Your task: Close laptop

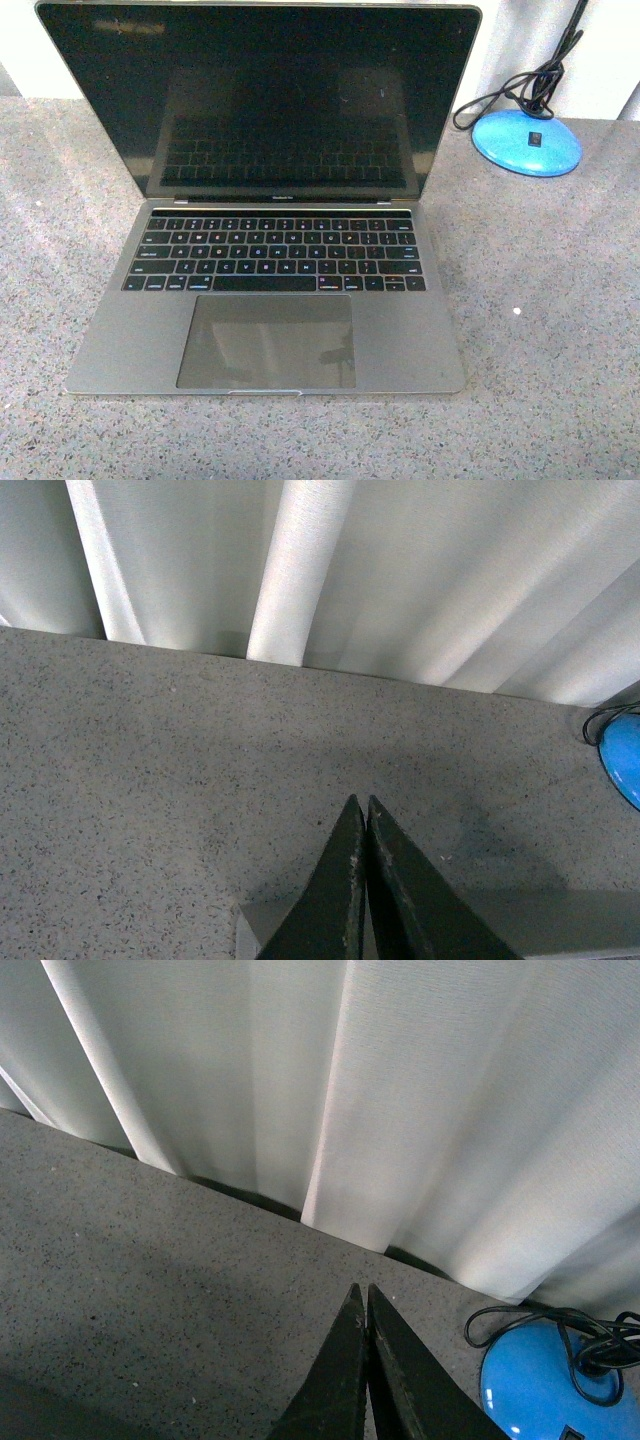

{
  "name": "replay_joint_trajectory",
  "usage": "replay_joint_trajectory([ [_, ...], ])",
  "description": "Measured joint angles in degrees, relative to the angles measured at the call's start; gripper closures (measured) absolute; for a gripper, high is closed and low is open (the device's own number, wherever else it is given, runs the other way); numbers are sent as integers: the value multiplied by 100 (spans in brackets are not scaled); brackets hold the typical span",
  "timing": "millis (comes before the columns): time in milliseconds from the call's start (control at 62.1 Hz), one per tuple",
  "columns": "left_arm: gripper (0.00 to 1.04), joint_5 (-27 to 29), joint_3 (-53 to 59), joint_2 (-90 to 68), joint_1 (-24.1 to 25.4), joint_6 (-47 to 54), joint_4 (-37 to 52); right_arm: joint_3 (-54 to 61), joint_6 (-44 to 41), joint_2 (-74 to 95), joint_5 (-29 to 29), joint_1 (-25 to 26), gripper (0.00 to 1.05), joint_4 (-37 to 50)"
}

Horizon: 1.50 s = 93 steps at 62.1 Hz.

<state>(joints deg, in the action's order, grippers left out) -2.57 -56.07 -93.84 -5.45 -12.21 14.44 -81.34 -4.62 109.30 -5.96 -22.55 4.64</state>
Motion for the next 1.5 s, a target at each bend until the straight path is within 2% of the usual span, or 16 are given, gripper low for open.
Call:
replay_joint_trajectory([
  [1498, 101, 33, 116, 76, -168, -302, -291, 848, 671, -120, -155, -236, 104, 186],
])
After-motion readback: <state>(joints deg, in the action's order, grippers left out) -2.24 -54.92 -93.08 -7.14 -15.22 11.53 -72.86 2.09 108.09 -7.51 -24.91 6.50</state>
